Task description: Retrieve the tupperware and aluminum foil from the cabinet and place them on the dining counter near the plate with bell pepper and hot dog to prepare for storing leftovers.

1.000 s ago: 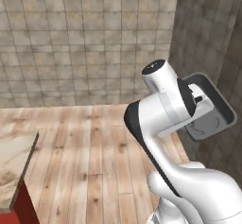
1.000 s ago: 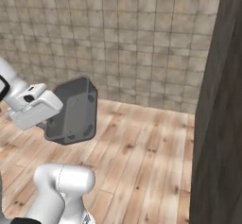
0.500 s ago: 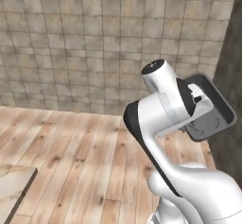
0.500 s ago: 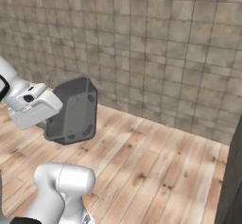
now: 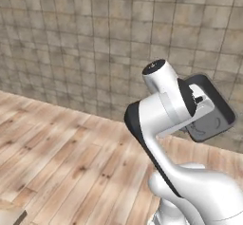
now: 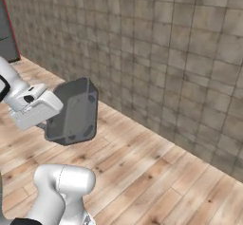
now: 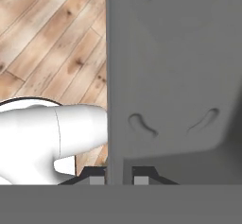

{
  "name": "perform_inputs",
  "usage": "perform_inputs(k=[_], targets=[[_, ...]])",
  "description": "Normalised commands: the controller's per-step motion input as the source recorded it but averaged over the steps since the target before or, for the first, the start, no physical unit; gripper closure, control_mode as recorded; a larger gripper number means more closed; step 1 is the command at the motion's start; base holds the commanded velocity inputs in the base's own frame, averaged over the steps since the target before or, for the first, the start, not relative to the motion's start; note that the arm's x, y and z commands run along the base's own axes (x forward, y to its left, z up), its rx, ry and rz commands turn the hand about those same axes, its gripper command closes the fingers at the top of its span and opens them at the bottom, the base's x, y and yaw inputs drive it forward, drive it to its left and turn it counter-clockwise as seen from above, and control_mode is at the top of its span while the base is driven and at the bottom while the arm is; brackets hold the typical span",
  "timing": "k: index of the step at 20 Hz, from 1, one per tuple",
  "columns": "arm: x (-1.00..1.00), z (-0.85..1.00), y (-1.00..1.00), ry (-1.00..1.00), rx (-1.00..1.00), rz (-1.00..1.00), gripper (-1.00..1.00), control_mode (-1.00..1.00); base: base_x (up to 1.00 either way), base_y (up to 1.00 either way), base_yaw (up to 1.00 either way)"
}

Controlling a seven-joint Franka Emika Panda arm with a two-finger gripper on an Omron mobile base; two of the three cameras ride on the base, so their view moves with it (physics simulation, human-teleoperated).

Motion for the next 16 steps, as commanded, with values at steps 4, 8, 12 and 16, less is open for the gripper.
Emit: perform_inputs(k=[4,8,12,16], targets=[[0.00,0.00,0.00,0.00,0.00,0.00,1.00,1.00,1.00,0.00,0.48],[0.00,0.00,0.00,0.00,0.00,0.00,1.00,1.00,1.00,0.00,0.47],[0.00,0.00,0.00,0.00,0.00,0.00,1.00,1.00,1.00,0.00,0.46],[0.00,0.00,0.00,0.00,0.00,0.00,1.00,1.00,1.00,0.00,0.44]])
